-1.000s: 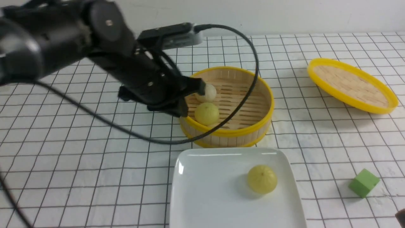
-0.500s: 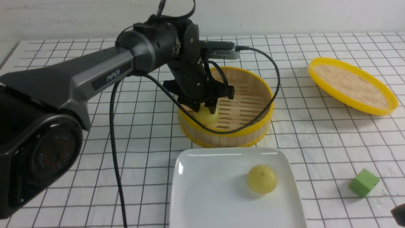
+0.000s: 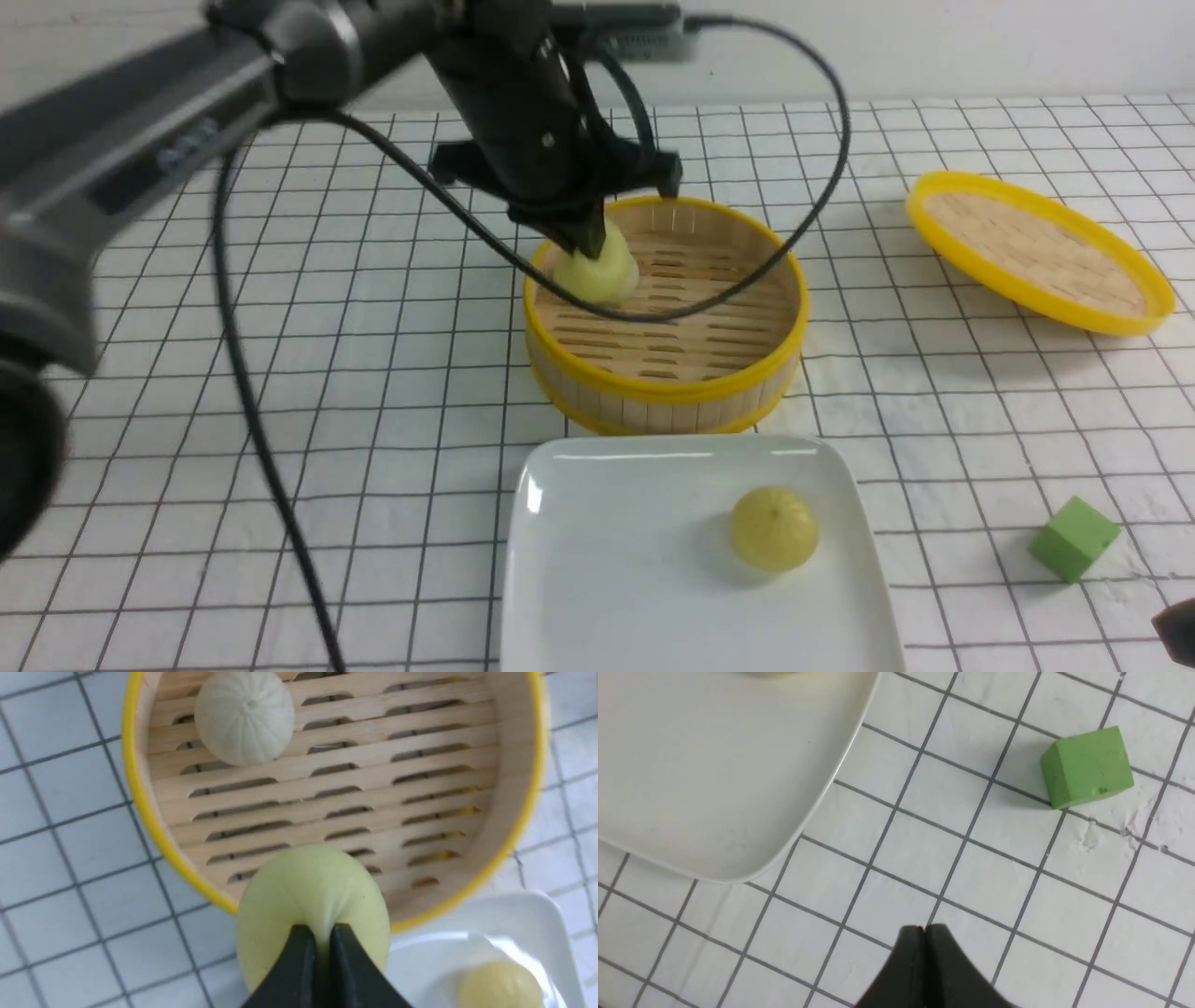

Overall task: Put the steamed buns into the plate on the white-black tablecloth.
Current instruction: 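Carry the bun from the bamboo steamer to the plate with the left gripper, then reach into the bamboo steamer and grasp a bun with the left gripper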

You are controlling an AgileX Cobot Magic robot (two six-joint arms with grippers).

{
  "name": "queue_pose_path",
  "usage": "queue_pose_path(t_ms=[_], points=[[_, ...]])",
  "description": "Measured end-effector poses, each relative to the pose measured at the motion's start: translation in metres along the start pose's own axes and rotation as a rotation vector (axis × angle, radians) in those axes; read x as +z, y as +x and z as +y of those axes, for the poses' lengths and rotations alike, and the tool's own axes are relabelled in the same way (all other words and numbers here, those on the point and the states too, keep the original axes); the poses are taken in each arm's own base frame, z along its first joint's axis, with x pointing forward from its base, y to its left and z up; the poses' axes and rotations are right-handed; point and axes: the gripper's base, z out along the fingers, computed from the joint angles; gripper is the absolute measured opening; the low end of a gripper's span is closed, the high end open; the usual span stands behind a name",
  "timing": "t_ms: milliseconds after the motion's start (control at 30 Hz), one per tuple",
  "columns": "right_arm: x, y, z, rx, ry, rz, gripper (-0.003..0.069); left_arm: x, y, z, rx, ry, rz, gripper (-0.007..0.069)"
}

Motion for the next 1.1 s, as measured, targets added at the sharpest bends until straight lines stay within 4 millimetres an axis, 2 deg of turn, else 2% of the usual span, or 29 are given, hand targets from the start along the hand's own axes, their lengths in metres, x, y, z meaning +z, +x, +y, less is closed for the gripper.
queue_pose_path(t_ms=[33,67,100,133,167,200,300,333,367,433,467,533,600,633,733,800,833,900,1000,1067,1100], points=[[0.0,0.0,0.0,0.0,0.0,0.0,0.0004,-0.023,0.003,-0.001,0.008,0.008,-0.019,0.0019],[0.0,0.0,0.0,0.0,0.0,-0.001,0.0005,-0.038,0.007,-0.003,0.01,0.016,-0.031,0.0019],[0.0,0.0,0.0,0.0,0.0,-0.001,0.0005,-0.04,0.008,-0.003,0.012,0.016,-0.032,0.0019],[0.0,0.0,0.0,0.0,0.0,-0.002,0.0006,-0.051,0.015,-0.005,0.019,0.023,-0.031,0.0019],[0.0,0.0,0.0,0.001,-0.002,-0.002,0.0006,-0.049,0.024,-0.008,0.027,0.023,-0.001,0.002],[0.0,0.0,0.0,0.001,-0.002,-0.002,0.0006,-0.05,0.024,-0.008,0.028,0.024,-0.003,0.002],[0.0,0.0,0.0,0.002,-0.003,-0.003,0.0009,-0.011,0.055,-0.022,0.046,0.014,0.159,0.0023],[0.0,0.0,0.0,0.002,-0.003,-0.003,0.001,0.008,0.068,-0.027,0.047,0.008,0.218,0.0027],[0.0,0.0,0.0,0.002,-0.003,-0.003,0.001,0.013,0.072,-0.027,0.047,0.004,0.234,0.0028],[0.0,0.0,0.0,0.002,-0.003,-0.003,0.0014,0.044,0.091,-0.035,0.027,-0.001,0.285,0.0039],[0.0,0.0,0.0,0.002,-0.003,-0.003,0.0015,0.048,0.094,-0.036,0.021,-0.002,0.291,0.0041],[0.0,0.0,0.0,0.002,-0.003,-0.003,0.0018,0.071,0.105,-0.036,-0.035,-0.017,0.311,0.0074],[0.0,0.0,0.0,0.002,-0.003,-0.003,0.0019,0.078,0.105,-0.036,-0.055,-0.024,0.305,0.0092],[0.0,0.0,0.0,0.002,-0.003,-0.003,0.002,0.088,0.105,-0.035,-0.07,-0.04,0.297,0.0136],[0.0,0.0,0.0,0.002,-0.003,-0.003,0.0022,0.101,0.105,-0.033,-0.088,-0.057,0.289,0.0234],[0.0,0.0,0.0,0.002,-0.003,-0.003,0.0022,0.103,0.105,-0.033,-0.095,-0.057,0.288,0.0269],[0.0,0.0,0.0,0.002,-0.003,-0.003,0.0025,0.101,0.101,-0.034,-0.101,-0.055,0.277,0.0326],[0.0,0.0,0.0,0.002,-0.003,-0.003,0.0027,0.093,0.091,-0.037,-0.096,-0.053,0.246,0.0369],[0.0,0.0,0.001,0.005,-0.007,-0.003,0.0029,0.074,0.068,-0.04,-0.082,-0.073,0.16,0.037],[0.0,0.0,0.001,0.008,-0.01,-0.003,0.0031,0.052,0.045,-0.043,-0.088,-0.084,0.06,0.0274],[0.0,0.0,0.001,0.009,-0.012,-0.003,0.0032,0.046,0.039,-0.042,-0.092,-0.092,0.04,0.0236]])
